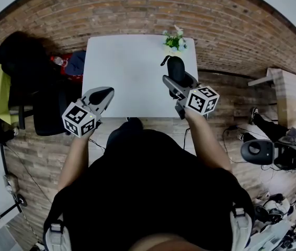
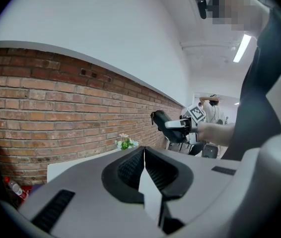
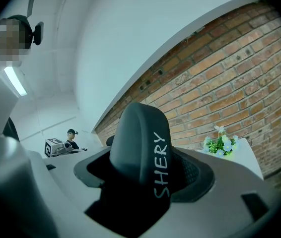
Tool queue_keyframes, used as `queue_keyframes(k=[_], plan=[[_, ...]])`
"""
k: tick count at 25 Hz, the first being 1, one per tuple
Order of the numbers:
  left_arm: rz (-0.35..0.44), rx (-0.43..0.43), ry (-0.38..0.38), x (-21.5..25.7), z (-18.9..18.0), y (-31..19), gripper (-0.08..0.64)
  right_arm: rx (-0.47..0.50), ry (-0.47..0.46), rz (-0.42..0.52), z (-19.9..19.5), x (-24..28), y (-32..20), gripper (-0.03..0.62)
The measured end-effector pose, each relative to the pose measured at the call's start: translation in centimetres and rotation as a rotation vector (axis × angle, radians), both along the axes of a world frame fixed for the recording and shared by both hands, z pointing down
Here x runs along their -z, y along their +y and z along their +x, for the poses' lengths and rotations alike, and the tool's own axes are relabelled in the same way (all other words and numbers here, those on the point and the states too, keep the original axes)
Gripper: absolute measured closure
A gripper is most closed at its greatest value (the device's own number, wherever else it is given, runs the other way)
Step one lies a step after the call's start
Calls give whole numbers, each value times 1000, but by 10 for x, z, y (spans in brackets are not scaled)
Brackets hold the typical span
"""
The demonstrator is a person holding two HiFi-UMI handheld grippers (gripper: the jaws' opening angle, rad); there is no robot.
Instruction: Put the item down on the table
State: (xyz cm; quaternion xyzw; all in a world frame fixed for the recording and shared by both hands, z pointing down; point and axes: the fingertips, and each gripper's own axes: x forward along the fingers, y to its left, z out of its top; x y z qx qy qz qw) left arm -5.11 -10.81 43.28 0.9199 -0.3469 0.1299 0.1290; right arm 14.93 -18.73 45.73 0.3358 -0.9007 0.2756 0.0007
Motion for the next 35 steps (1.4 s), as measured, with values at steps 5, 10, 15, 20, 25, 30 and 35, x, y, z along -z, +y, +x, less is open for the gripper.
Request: queue_keyframes(k=[5,10,15,20,25,30,35], plan=[[-10,4,2,-7,-9,-12,548,1,7,-12,-10,-9,-11,238],[-22,7,-1,-11,-21,-24,548,-21,24,-22,-15,-13,-22,239],[-35,6,2,-18,-27,-35,548,-30,41,-35,-16,-23,-31,239],[-44,-3,5,-21,-28,-49,548,-26,55,-50,-21,-31,-42,238],[-45,-4,4,-22,-27,-60,548,-29,100,-41,-19,-41,-56,239],[-47,-7,-4,-25,-29,-68,548,-42,135,-52,-17,-55,-69,239],[-59,-6,-3,-29,-33,-77,548,-45,155,-50,-20,-62,-80,238]])
